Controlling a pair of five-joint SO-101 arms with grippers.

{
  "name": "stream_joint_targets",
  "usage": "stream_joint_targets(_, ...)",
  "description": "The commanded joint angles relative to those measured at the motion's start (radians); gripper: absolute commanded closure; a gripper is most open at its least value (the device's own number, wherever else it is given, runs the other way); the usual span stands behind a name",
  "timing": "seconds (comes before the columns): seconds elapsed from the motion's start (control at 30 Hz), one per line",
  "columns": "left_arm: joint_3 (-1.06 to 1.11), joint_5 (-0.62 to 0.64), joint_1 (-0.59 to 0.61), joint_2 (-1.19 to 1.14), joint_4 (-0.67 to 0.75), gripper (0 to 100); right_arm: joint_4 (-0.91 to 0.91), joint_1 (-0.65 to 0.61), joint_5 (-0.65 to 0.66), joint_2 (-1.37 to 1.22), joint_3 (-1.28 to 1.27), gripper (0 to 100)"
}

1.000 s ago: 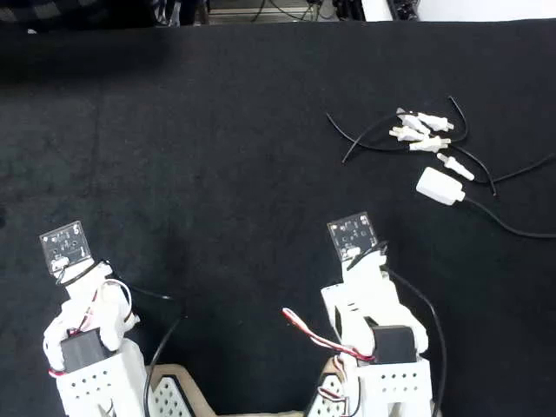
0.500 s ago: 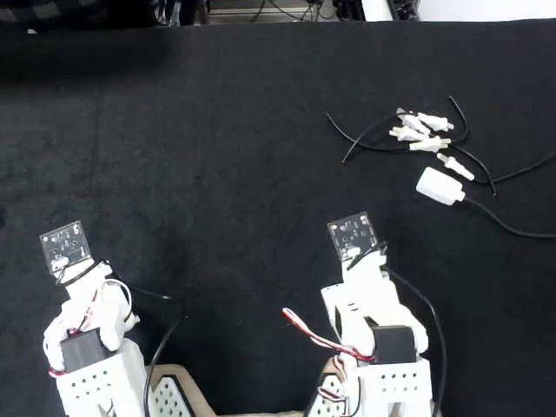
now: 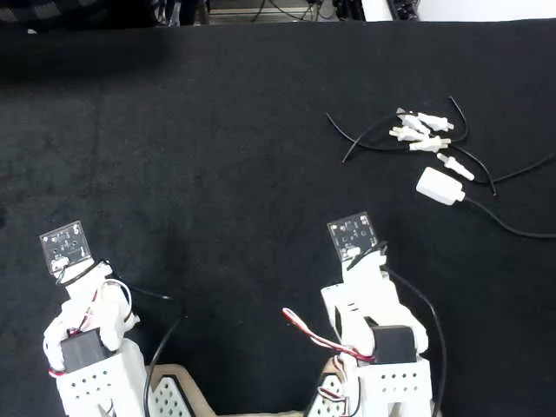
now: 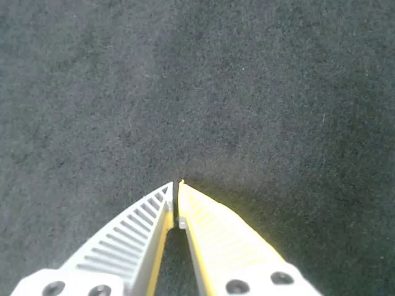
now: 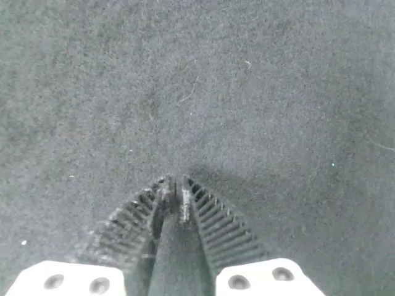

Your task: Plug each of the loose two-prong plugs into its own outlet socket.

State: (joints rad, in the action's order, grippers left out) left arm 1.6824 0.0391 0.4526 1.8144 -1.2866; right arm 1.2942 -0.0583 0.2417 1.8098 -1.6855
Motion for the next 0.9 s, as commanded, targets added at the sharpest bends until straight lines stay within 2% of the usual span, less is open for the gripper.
stream_joint_targets(0.0, 0.019, 0.008, 0.007, 0.003, 0.012, 97, 0.005, -0.008, 0.009, 0.076, 0.001, 98.6)
stream_joint_targets(0.33, 0.019, 0.008, -0.082, 0.003, 0.012, 97, 0.005, -0.008, 0.009, 0.076, 0.001, 98.6)
stream_joint_targets(0.63, 0.019, 0.005, -0.254, 0.003, 0.012, 97, 0.005, -0.006, 0.011, 0.076, 0.001, 98.6)
stream_joint_targets(0.87, 0.019, 0.003, -0.231, 0.003, 0.012, 97, 0.005, -0.006, 0.011, 0.076, 0.001, 98.6)
